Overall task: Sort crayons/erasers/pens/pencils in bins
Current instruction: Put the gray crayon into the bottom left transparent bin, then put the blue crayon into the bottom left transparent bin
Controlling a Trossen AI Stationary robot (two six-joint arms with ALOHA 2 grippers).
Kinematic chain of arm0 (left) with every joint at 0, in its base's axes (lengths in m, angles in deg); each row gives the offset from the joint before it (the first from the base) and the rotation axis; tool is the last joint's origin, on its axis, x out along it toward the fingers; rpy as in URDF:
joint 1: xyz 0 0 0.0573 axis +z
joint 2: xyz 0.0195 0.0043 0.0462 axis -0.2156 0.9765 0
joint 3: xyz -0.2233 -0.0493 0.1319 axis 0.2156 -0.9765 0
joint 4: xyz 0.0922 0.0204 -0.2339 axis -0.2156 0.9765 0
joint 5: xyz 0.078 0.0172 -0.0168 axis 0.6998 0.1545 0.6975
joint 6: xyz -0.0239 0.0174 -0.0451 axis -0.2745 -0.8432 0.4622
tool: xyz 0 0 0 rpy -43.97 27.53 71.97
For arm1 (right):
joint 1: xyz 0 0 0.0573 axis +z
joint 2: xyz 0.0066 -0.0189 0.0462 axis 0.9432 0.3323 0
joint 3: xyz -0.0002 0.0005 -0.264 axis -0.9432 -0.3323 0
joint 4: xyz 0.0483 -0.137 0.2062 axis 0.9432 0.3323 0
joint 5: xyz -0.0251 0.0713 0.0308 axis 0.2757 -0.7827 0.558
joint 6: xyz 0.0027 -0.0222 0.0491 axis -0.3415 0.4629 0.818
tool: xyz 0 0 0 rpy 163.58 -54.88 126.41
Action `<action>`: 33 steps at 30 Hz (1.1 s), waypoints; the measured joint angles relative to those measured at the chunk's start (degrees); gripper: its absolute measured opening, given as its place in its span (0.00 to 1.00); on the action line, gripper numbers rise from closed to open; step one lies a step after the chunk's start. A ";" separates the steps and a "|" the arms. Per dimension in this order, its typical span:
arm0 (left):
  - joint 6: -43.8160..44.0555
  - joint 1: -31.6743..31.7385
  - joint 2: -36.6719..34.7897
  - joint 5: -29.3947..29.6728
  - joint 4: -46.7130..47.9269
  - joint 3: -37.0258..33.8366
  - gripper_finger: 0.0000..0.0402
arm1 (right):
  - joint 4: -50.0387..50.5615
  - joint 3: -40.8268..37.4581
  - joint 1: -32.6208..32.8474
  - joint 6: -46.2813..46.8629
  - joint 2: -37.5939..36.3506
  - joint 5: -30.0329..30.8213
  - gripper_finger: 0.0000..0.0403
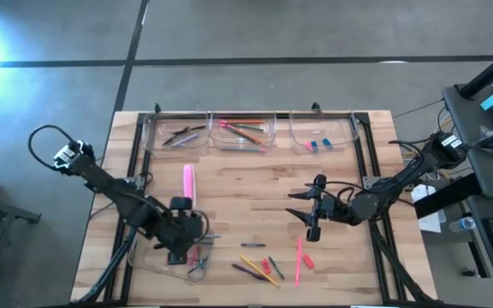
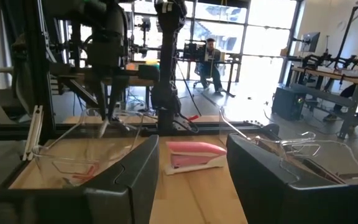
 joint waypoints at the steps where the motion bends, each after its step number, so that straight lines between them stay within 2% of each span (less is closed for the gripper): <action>1: 1.19 -0.69 -0.09 -0.17 1.26 -0.16 0.02 | 0.00 0.00 0.00 0.01 0.00 0.00 0.44; 9: 8.17 -5.11 0.38 -5.41 5.04 -2.38 0.02 | -0.07 0.00 0.00 0.03 0.00 0.00 0.44; 17: 11.55 -5.75 1.14 -8.36 4.70 -6.31 0.03 | -0.20 0.00 0.00 0.03 0.00 0.00 0.44; 20: 13.08 -5.75 1.17 -9.36 4.54 -8.06 0.08 | -0.22 0.00 0.00 0.03 0.00 0.00 0.44; 27: 14.54 -5.02 1.50 -8.92 4.43 -9.14 0.27 | -0.22 0.00 0.00 0.09 0.00 0.00 0.44; 33: 14.45 -3.40 1.04 -8.18 4.39 -6.59 0.31 | -0.22 0.00 0.00 0.46 0.00 0.00 0.44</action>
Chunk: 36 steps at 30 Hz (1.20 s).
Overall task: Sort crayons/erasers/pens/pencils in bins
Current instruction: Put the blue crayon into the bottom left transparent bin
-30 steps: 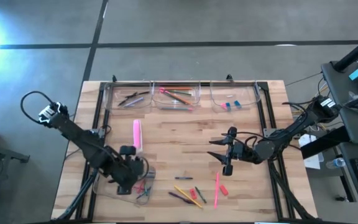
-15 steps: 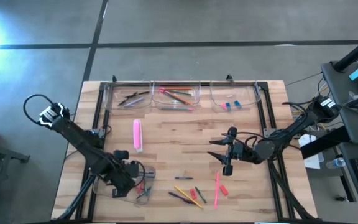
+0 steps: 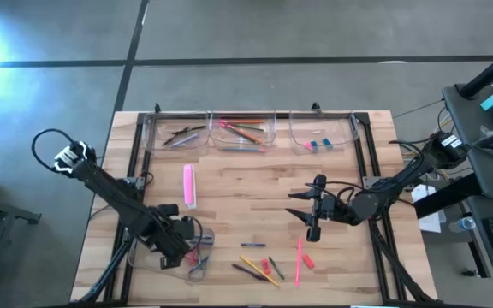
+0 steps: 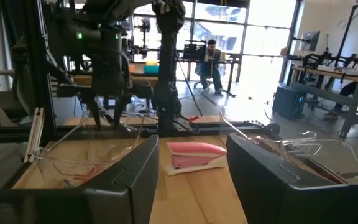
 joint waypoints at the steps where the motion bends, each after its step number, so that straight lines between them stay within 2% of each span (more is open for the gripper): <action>1: -0.19 0.14 -0.04 1.14 -0.02 0.84 0.31 | 0.00 0.00 0.00 0.05 0.00 0.00 0.44; 7: -4.47 0.81 -0.16 10.67 -4.20 4.94 0.31 | 0.00 0.00 0.00 0.15 0.00 0.00 0.44; 10: -8.60 1.63 -0.18 15.42 -11.20 5.98 0.31 | 0.00 0.00 0.00 0.23 0.00 0.00 0.44; 13: -13.82 3.06 -0.18 17.03 -20.32 5.93 0.31 | 0.00 0.00 0.00 0.38 0.00 0.00 0.44; 20: -24.09 9.23 3.96 14.93 -32.51 5.73 0.31 | -0.02 0.02 0.00 0.41 0.00 0.00 0.44; 25: -30.33 12.69 10.38 6.16 -39.34 5.73 0.32 | 0.00 0.02 0.00 0.34 0.00 0.02 0.44; 28: -31.87 13.58 14.98 4.13 -41.70 6.62 0.38 | 0.00 0.02 0.00 0.11 0.00 0.00 0.44; 36: -31.44 15.35 24.37 4.79 -42.09 8.22 0.58 | 0.26 0.02 0.00 -0.09 0.00 0.02 0.44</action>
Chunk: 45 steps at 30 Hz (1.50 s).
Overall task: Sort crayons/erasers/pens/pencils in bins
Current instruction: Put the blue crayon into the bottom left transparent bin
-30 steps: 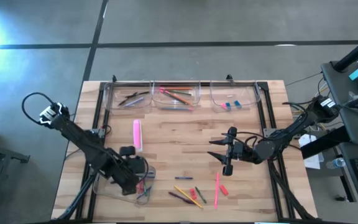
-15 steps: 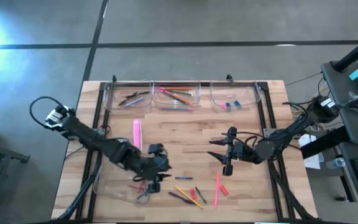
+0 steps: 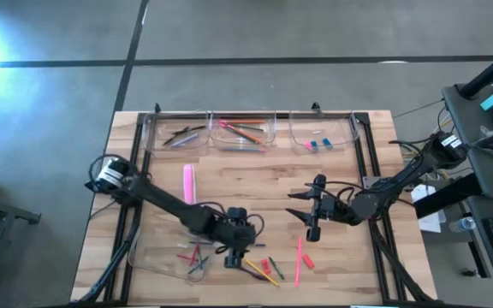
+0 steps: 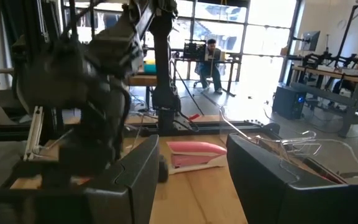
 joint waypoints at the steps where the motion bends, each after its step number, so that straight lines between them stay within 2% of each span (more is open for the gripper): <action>1: 0.14 0.12 0.78 0.55 0.10 0.00 0.59 | 0.00 0.00 0.00 -0.02 0.00 0.00 0.44; 4: 1.67 0.68 3.05 3.28 0.13 -0.11 0.60 | 0.02 0.00 0.00 -0.01 0.00 -0.01 0.44; 11: 1.44 1.04 6.05 3.52 0.55 -0.33 0.60 | 0.22 0.00 0.00 -0.06 0.00 0.00 0.44; 29: 1.49 -0.39 6.51 2.76 0.51 -2.34 0.60 | 0.24 -0.02 0.00 -0.37 0.00 0.00 0.44; 39: 1.56 -0.43 6.49 0.83 -1.20 -3.17 0.43 | 0.24 -0.02 0.00 -0.37 0.00 0.00 0.44; 45: 1.62 -0.43 6.49 0.29 -2.93 -3.48 0.38 | 0.24 -0.02 0.00 -0.37 0.00 0.00 0.44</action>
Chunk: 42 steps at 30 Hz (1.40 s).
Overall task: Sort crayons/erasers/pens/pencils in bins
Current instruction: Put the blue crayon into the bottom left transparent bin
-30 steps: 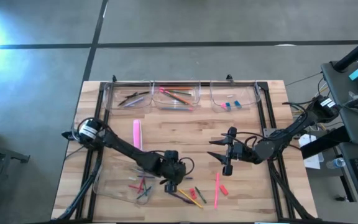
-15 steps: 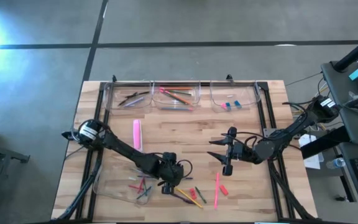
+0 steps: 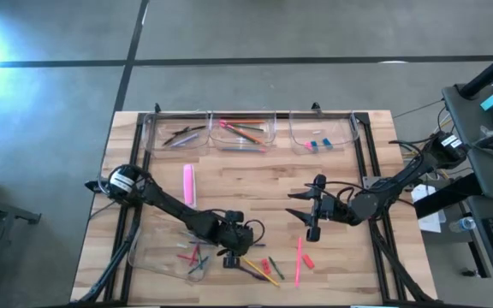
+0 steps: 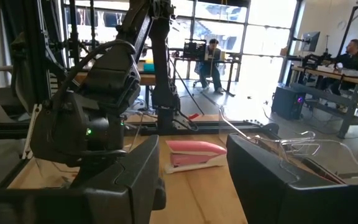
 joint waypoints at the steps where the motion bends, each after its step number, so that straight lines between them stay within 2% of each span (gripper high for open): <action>1: 0.00 0.00 0.00 0.00 -0.01 0.00 0.38 | 0.00 0.00 0.00 0.00 0.00 0.00 0.44; 20: 0.02 -0.04 2.43 0.12 -0.62 -0.35 0.37 | 0.00 0.00 0.00 0.00 0.00 0.00 0.44; 24: -0.13 -0.04 2.49 0.02 -0.66 -0.35 0.31 | 0.00 0.00 0.00 -0.02 0.00 0.00 0.44; 35: -0.11 -0.06 2.43 -0.35 -0.07 1.00 0.04 | 0.00 0.00 0.00 0.00 0.00 0.00 0.44; 42: -0.54 0.37 0.83 -0.77 1.71 1.99 0.02 | 0.00 0.00 0.00 -0.02 0.00 0.00 0.44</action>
